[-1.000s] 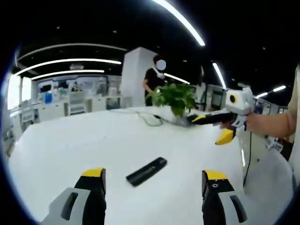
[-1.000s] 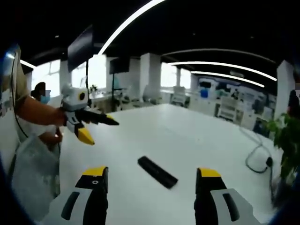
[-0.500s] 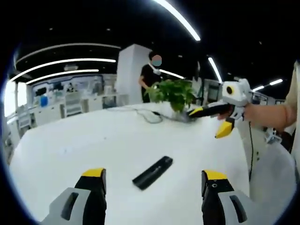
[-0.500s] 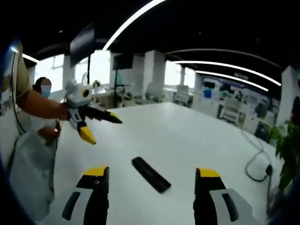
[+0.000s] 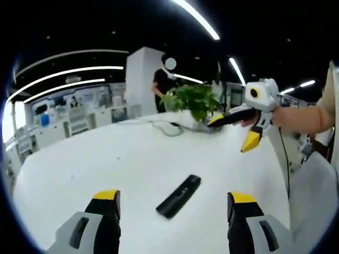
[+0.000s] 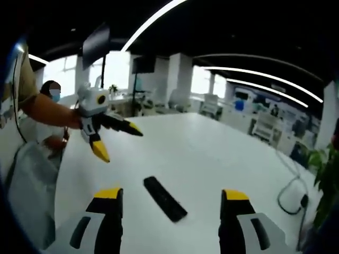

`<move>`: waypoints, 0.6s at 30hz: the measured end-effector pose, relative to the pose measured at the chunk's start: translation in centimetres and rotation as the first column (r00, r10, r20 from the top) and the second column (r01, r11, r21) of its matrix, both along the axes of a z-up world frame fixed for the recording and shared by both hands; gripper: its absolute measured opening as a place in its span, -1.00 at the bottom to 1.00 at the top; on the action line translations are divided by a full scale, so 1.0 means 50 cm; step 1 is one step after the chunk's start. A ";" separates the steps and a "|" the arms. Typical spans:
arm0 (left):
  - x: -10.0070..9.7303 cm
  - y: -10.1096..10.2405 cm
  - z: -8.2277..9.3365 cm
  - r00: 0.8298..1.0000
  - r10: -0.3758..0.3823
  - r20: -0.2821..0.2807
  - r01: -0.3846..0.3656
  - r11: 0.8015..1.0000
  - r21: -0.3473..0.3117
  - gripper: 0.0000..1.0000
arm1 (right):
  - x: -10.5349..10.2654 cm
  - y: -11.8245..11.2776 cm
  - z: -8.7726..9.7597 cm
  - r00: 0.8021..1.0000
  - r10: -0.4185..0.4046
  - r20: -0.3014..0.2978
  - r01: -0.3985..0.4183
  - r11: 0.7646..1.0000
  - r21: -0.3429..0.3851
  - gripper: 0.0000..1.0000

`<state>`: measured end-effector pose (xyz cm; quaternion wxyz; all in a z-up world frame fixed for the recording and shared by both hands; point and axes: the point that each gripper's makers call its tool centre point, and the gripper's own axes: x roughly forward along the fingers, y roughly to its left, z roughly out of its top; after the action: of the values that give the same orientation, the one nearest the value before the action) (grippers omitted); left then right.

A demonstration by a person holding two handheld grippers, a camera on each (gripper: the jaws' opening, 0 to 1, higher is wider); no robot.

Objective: Press the specified remote control buttons in sequence, fully releasing each button before pressing the next.

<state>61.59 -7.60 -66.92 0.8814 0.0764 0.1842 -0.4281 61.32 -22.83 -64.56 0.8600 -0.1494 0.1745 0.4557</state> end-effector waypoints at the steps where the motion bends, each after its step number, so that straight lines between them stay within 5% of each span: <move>1: 0.003 0.001 -0.001 1.000 0.000 0.000 0.000 1.000 0.001 0.70 | 0.002 0.000 0.000 1.000 0.003 -0.001 -0.003 1.000 -0.001 0.48; 18: 0.026 0.002 -0.014 1.000 -0.018 -0.006 0.018 1.000 0.023 0.70 | 0.027 0.004 -0.023 0.998 0.061 -0.017 -0.062 0.997 -0.051 0.33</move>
<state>62.90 -7.52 -67.63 0.8761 0.0869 0.1912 -0.4340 62.68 -22.61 -65.73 0.8400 -0.1732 0.1880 0.4786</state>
